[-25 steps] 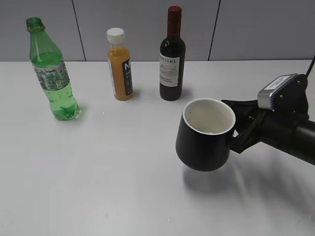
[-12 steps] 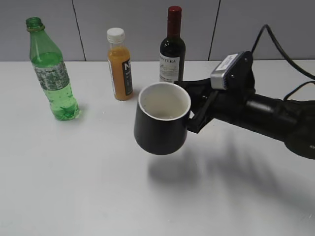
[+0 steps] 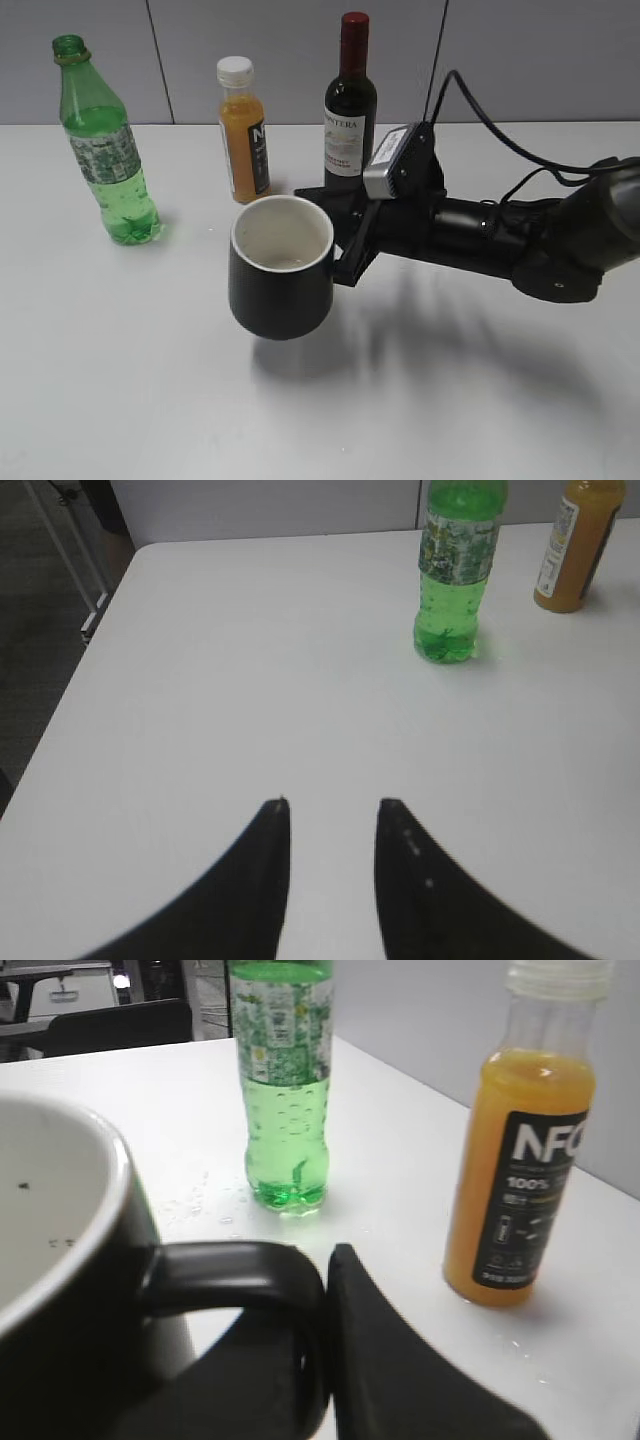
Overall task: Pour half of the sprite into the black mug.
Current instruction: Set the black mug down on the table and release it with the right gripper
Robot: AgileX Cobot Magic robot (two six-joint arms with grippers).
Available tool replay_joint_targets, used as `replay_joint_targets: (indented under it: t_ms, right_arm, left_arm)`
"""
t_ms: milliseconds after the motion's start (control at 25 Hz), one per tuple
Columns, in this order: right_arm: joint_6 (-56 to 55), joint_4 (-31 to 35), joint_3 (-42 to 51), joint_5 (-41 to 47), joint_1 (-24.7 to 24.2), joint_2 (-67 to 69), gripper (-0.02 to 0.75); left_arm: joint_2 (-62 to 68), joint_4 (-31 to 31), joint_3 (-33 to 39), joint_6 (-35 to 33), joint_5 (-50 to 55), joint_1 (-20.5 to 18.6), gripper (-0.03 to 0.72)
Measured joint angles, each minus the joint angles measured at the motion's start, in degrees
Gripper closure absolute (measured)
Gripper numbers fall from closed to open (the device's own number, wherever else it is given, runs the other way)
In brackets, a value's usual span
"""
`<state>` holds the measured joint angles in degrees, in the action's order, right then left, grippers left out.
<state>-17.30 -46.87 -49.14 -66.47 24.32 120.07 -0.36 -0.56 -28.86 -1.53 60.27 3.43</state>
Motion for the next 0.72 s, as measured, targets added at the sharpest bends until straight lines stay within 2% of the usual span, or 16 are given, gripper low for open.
replay_joint_targets:
  t_ms: [240, 560, 720]
  right_arm:
    - [-2.15, -3.7, -4.21, -0.05, 1.85, 4.02, 0.708]
    - [-2.59, -3.6, -7.54, -0.05, 2.79, 9.0, 0.708]
    - [-1.92, -1.16, -8.19, 0.67, 2.79, 9.99, 0.708]
  left_arm:
    - [0.0, 0.0, 0.0, 0.0, 0.0, 0.0, 0.456]
    - [0.0, 0.0, 0.0, 0.0, 0.0, 0.0, 0.456]
    - [0.0, 0.0, 0.0, 0.0, 0.0, 0.0, 0.456]
